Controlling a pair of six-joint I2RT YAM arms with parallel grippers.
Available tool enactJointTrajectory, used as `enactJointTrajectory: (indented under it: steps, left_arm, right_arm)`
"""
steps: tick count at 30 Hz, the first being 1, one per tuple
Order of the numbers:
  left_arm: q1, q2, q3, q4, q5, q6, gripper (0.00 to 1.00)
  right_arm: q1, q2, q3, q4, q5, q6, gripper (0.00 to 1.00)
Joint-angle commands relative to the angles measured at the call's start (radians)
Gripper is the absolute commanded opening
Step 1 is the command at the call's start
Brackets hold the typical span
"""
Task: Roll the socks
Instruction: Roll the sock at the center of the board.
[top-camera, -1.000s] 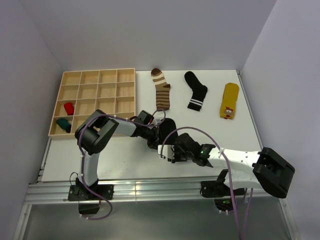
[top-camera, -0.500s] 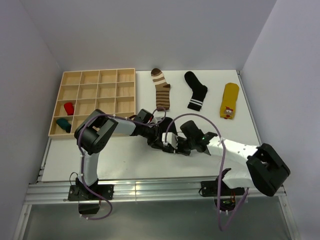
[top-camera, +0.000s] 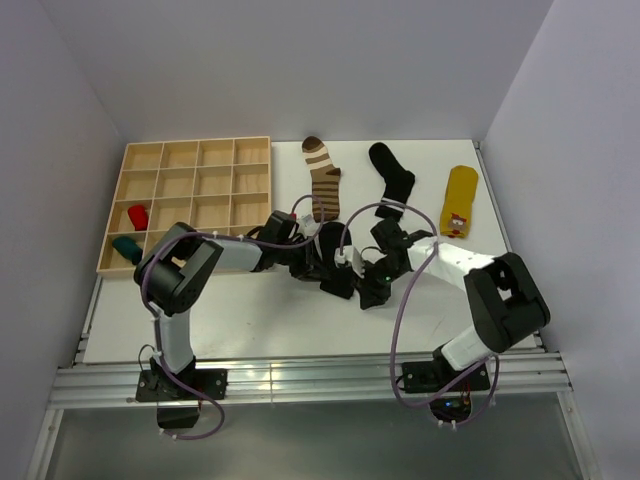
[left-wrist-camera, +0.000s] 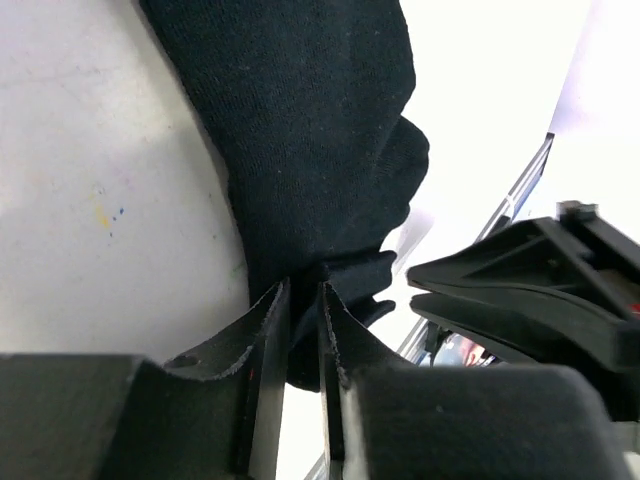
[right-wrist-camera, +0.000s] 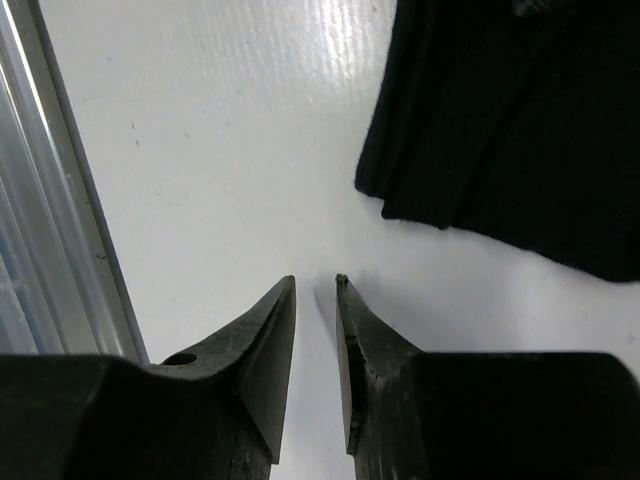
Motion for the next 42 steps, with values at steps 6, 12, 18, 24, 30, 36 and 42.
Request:
enactJointTrajectory:
  steps: [6, 12, 18, 24, 30, 36, 42]
  left_arm:
    - [0.002, 0.043, 0.016, 0.037, -0.007, 0.008, 0.2]
    - [0.003, 0.08, 0.044, -0.021, 0.015, -0.008, 0.12]
    - [0.003, 0.113, 0.06, -0.062, 0.035, -0.016, 0.09]
    - [0.003, 0.121, 0.071, -0.086, 0.035, -0.009, 0.08]
    - [0.003, 0.124, 0.085, -0.102, 0.042, 0.004, 0.08]
    - [0.003, 0.124, 0.085, -0.105, 0.047, 0.01, 0.07]
    - [0.003, 0.121, 0.088, -0.127, 0.032, 0.033, 0.04]
  right_arm:
    - [-0.011, -0.198, -0.029, 0.098, 0.071, 0.056, 0.34]
    - [0.064, -0.339, -0.14, 0.249, 0.242, 0.073, 0.46]
    - [0.223, -0.324, -0.191, 0.381, 0.355, 0.102, 0.51]
    - [0.23, -0.241, -0.172, 0.447, 0.404, 0.12, 0.54]
    - [0.231, -0.185, -0.143, 0.454, 0.401, 0.137, 0.52]
    - [0.231, -0.148, -0.129, 0.454, 0.395, 0.15, 0.42]
    - [0.228, -0.168, -0.117, 0.44, 0.387, 0.173, 0.25]
